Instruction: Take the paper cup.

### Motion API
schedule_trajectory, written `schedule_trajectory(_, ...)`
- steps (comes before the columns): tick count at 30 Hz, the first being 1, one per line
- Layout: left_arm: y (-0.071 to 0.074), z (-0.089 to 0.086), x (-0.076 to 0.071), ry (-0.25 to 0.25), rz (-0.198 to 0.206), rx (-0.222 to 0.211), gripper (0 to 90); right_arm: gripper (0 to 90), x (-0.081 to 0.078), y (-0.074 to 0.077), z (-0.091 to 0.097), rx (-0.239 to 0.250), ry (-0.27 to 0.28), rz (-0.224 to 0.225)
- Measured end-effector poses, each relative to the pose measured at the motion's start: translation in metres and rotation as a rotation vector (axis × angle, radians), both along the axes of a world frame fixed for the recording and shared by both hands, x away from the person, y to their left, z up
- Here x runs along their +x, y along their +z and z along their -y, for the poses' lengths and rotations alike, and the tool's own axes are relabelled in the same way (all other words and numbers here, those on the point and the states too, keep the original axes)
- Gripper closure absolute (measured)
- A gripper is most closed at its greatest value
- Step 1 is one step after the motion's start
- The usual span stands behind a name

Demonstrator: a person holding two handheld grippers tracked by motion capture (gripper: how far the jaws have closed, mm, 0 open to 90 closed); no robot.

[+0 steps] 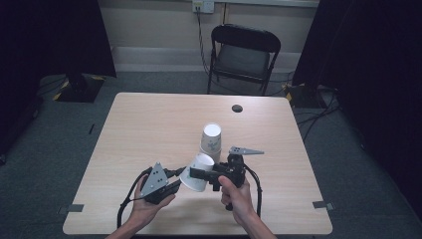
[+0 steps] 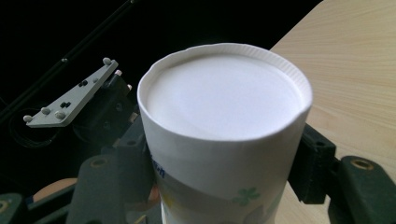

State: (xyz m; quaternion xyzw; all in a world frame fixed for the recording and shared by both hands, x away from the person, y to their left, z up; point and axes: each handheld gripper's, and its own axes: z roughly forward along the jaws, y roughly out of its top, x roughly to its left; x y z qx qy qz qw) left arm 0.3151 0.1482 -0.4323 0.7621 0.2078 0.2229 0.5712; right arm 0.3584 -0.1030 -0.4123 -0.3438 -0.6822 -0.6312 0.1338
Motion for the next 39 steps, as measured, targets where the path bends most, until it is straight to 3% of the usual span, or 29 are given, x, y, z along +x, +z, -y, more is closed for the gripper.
schedule_trajectory(6,0.003,-0.004,0.002,-0.034,-0.035,-0.007,85.3,28.7,-0.003,0.003,-0.004,-0.004,0.007,0.049)
schedule_trajectory(9,0.002,-0.004,0.003,-0.045,-0.052,-0.007,85.4,19.5,-0.004,0.004,-0.004,-0.046,-0.012,0.075)
schedule_trajectory(12,0.002,-0.006,0.005,-0.046,-0.084,-0.004,85.3,15.6,-0.003,0.006,-0.001,-0.069,-0.034,0.103)
schedule_trajectory(18,0.002,-0.013,0.01,-0.05,-0.124,-0.003,85.5,15.4,-0.003,0.011,0.005,-0.088,-0.059,0.152)
schedule_trajectory(20,0.001,-0.016,0.014,-0.064,-0.154,-0.003,85.6,15.4,-0.004,0.013,0.007,-0.129,-0.074,0.197)
schedule_trajectory(22,0.0,-0.017,0.015,-0.066,-0.169,0.0,85.6,15.4,-0.004,0.013,0.007,-0.136,-0.074,0.205)
schedule_trajectory(24,-0.002,-0.019,0.019,-0.066,-0.192,0.022,85.7,15.7,-0.006,0.013,0.006,-0.206,-0.088,0.248)
schedule_trajectory(34,-0.008,-0.026,0.03,-0.064,-0.272,0.074,85.8,18.1,-0.006,0.011,0.008,-0.277,-0.105,0.291)
schedule_trajectory(39,-0.012,-0.027,0.035,-0.059,-0.318,0.107,85.9,21.0,-0.007,0.013,0.009,-0.328,-0.104,0.346)
